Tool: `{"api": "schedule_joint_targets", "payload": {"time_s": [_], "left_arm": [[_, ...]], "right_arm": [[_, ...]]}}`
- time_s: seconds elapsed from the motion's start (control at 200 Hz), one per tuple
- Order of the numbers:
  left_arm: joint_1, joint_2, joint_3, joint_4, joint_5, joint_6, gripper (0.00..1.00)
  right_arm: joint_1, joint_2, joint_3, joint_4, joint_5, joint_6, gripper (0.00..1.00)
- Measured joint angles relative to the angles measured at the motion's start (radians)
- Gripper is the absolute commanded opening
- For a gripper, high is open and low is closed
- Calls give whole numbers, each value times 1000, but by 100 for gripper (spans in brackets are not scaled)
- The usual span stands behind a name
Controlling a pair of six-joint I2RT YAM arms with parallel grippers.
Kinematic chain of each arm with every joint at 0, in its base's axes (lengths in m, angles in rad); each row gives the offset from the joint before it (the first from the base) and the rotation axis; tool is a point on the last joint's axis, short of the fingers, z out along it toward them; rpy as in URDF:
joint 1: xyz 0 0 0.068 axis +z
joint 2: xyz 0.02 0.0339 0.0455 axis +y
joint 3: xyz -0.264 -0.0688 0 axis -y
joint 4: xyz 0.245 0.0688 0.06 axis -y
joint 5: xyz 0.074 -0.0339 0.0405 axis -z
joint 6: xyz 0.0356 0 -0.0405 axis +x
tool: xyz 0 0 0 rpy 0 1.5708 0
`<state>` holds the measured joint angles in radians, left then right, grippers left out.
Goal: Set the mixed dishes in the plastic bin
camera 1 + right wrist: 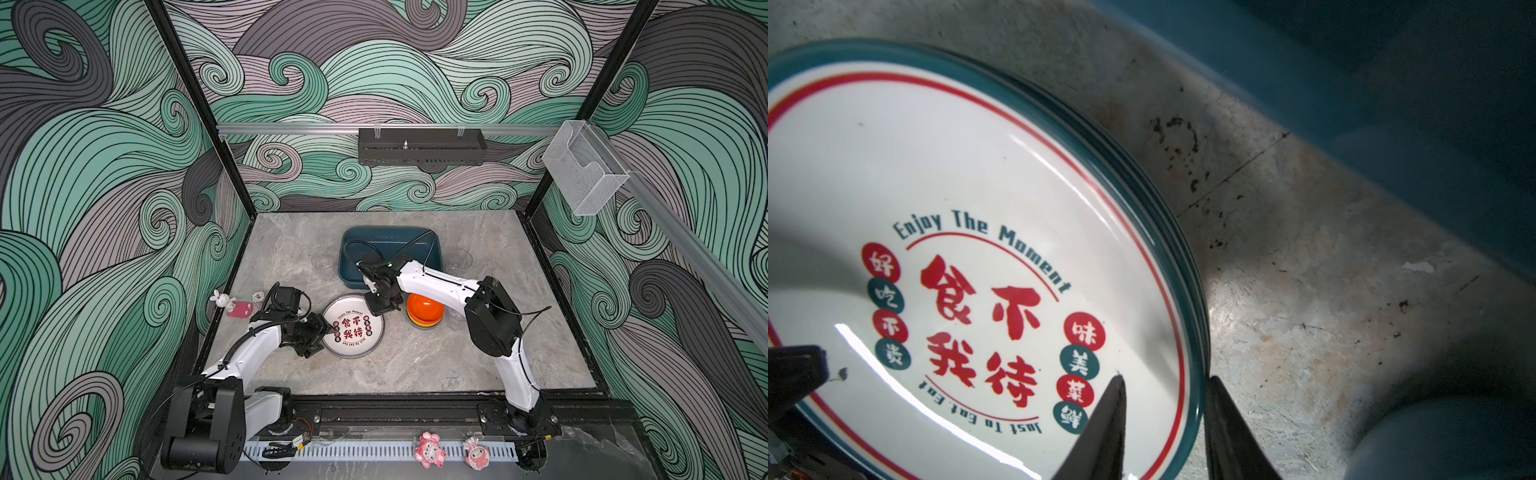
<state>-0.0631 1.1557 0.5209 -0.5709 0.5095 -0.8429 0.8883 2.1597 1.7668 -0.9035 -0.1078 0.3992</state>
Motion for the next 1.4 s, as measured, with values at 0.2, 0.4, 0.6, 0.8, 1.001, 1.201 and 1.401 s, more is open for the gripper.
{"api": "schedule_joint_targets", "payload": {"time_s": [0.2,0.4,0.6,0.8,1.001,1.201,1.401], "left_arm": [[0,0,0,0,0,-2,65],[0,-17,0,-12,-7,-8,67],[0,-58,-1,-29,-20,-21,67],[0,-78,-2,-60,-37,-26,66],[0,-113,-2,-94,-62,-34,60],[0,-146,-2,-122,-84,-43,50],[0,-148,-2,-133,-90,-46,39]], "right_arm": [[0,1,0,-4,3,-2,21],[1,5,2,-6,-6,-3,18],[2,20,10,-6,-20,-4,15],[2,25,17,-6,-27,-4,13],[2,31,23,-3,-53,-4,9],[2,34,23,-1,-68,-3,7],[2,35,23,-1,-80,-3,7]]}}
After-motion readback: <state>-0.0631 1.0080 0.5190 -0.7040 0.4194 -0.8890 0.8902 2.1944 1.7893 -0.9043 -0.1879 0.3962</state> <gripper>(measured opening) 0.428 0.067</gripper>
